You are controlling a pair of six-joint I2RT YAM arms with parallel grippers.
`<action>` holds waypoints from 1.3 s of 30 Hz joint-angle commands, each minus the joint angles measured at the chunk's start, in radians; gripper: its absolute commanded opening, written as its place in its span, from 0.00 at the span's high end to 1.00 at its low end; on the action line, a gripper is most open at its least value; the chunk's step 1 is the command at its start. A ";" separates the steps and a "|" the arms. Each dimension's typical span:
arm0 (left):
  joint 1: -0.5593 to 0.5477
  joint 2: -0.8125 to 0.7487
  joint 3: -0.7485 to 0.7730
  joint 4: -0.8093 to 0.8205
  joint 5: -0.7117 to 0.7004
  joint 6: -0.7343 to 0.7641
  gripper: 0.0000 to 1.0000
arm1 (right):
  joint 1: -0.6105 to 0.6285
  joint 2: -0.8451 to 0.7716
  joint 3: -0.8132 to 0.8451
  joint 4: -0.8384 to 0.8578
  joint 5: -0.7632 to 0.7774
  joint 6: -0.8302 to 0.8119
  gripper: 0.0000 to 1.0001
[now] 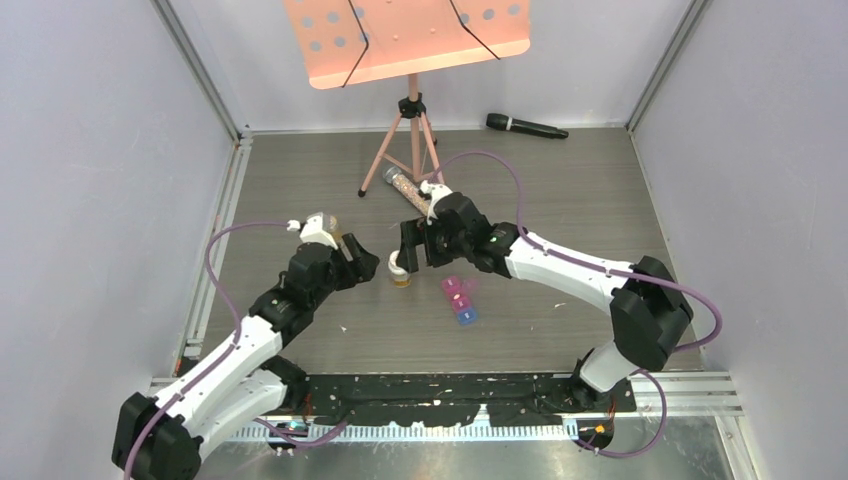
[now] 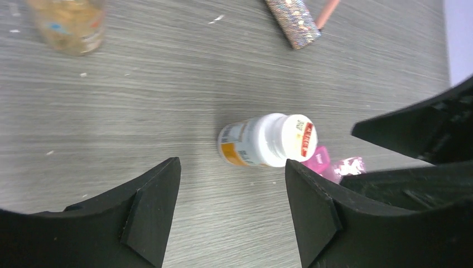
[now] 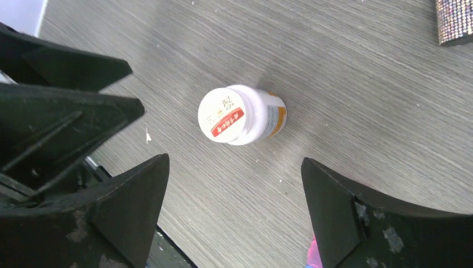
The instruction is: Sort the pills into containers
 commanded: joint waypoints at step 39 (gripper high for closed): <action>0.011 -0.115 0.037 -0.205 -0.036 0.030 0.24 | -0.269 0.019 -0.005 -0.186 0.469 -0.139 0.64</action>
